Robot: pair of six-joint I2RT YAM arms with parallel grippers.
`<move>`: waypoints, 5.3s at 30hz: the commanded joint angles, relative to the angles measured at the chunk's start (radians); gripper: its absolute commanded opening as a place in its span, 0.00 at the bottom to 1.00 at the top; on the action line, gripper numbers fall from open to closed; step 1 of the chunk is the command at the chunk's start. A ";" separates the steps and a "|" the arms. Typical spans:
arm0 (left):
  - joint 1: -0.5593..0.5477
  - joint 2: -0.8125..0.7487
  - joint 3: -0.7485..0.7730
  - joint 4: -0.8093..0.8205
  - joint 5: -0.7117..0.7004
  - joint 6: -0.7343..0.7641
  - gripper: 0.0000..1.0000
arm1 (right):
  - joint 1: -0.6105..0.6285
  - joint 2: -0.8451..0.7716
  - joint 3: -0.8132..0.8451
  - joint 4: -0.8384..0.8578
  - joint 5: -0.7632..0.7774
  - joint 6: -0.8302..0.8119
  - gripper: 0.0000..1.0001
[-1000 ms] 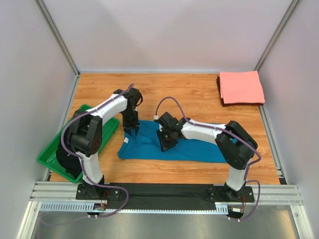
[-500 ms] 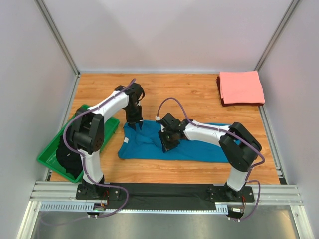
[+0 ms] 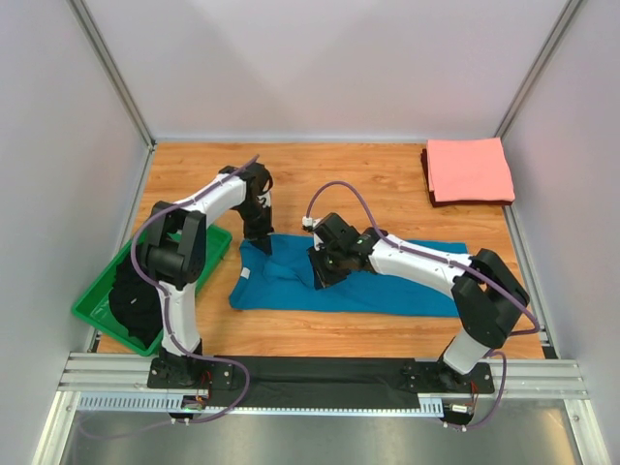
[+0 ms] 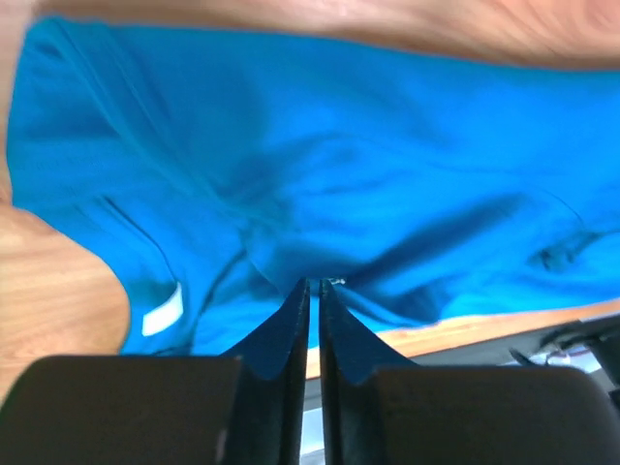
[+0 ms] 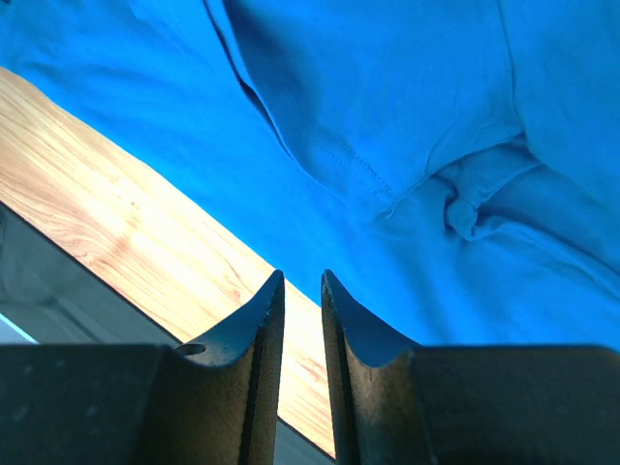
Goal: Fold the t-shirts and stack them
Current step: Fold the tshirt
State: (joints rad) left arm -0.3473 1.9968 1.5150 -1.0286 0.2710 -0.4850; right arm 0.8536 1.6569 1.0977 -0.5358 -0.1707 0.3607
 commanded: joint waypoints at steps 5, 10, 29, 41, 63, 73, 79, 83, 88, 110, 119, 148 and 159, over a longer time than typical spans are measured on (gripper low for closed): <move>-0.005 0.060 0.044 -0.030 -0.055 -0.003 0.10 | 0.005 -0.060 0.062 -0.049 0.037 -0.043 0.23; -0.030 0.043 0.001 -0.033 -0.046 -0.013 0.09 | 0.005 -0.089 0.079 -0.070 0.056 -0.048 0.23; -0.107 -0.306 -0.296 -0.056 -0.259 -0.116 0.22 | -0.021 0.006 0.112 -0.200 0.275 0.354 0.30; 0.044 -0.351 -0.372 0.117 0.131 -0.309 0.42 | -0.056 0.161 0.254 -0.351 0.263 0.736 0.31; 0.044 -0.277 -0.423 0.157 0.123 -0.366 0.43 | -0.053 0.276 0.208 -0.188 0.234 0.741 0.29; 0.042 -0.270 -0.420 0.188 0.143 -0.359 0.07 | -0.054 0.279 0.231 -0.222 0.264 0.698 0.00; 0.044 -0.317 -0.401 0.128 0.079 -0.331 0.00 | -0.056 0.219 0.269 -0.320 0.277 0.649 0.00; 0.042 -0.363 -0.409 0.107 0.048 -0.328 0.00 | -0.056 0.205 0.284 -0.406 0.298 0.615 0.00; 0.033 -0.430 -0.441 0.087 0.022 -0.307 0.00 | -0.056 0.170 0.206 -0.388 0.280 0.595 0.00; 0.004 -0.097 -0.037 0.010 -0.108 -0.181 0.33 | -0.284 -0.043 0.081 -0.330 0.243 0.394 0.31; 0.044 0.135 0.146 -0.100 -0.219 -0.178 0.32 | -0.718 -0.072 -0.007 -0.219 0.273 0.290 0.32; 0.070 0.387 0.669 -0.208 -0.247 -0.156 0.34 | -1.223 0.066 0.013 -0.111 0.283 0.356 0.29; 0.016 0.088 0.464 -0.177 -0.124 -0.127 0.36 | -1.142 -0.179 -0.022 -0.319 0.139 0.247 0.48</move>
State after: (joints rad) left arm -0.2863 2.2189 2.0705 -1.1851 0.1242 -0.6334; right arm -0.3332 1.5848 1.0817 -0.8040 0.0235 0.6563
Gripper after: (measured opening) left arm 0.364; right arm 0.448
